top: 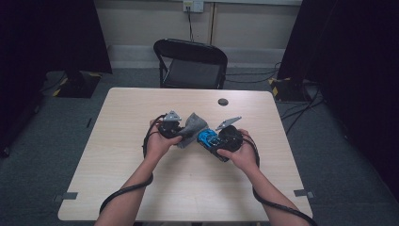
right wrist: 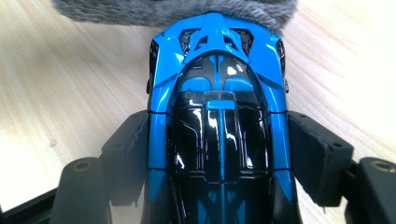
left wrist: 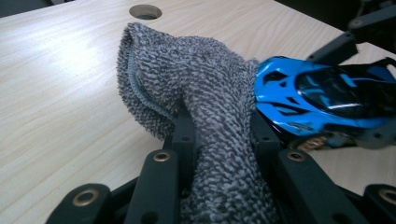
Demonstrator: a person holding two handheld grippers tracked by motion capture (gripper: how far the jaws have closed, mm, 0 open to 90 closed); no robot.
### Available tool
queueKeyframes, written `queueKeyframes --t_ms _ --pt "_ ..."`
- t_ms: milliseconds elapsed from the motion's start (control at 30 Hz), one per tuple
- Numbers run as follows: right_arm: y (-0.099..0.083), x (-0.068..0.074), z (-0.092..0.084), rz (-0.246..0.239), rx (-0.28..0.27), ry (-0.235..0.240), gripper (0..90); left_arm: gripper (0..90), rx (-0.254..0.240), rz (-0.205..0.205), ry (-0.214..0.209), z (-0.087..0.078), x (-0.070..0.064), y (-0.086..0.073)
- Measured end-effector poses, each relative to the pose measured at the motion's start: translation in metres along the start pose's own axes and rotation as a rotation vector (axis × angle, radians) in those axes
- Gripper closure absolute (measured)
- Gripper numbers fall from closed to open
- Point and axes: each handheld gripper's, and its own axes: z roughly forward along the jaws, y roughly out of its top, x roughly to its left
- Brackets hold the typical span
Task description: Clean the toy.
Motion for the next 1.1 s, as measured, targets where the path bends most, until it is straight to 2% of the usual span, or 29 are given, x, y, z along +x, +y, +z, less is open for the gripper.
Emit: queueKeyframes --t_ms 300,467,567,667,900,967,1100 --pt "-0.002 -0.004 0.003 0.023 0.005 -0.009 28.3 70.6 -0.006 -0.014 -0.031 -0.012 -0.001 -0.01" --pt "-0.002 -0.007 0.002 0.033 0.007 -0.017 28.3 70.6 -0.025 -0.01 -0.055 -0.016 -0.005 -0.013" --pt "-0.003 -0.01 0.001 0.044 0.007 -0.027 28.4 70.7 -0.016 -0.003 -0.062 -0.018 -0.007 -0.014" --pt "-0.004 -0.015 -0.001 0.063 0.003 -0.045 28.3 70.7 -0.016 -0.007 -0.086 -0.022 -0.009 -0.016" --pt "-0.008 -0.028 -0.004 0.109 -0.006 -0.059 28.3 70.9 -0.01 0.021 -0.145 -0.029 -0.012 -0.016" --pt "-0.008 -0.03 -0.006 0.115 -0.013 -0.064 28.4 70.8 -0.019 0.029 -0.103 -0.034 -0.008 -0.016" --pt "-0.01 -0.029 -0.009 0.09 -0.009 -0.057 28.4 70.7 -0.049 0.004 -0.015 -0.045 0.007 -0.01"
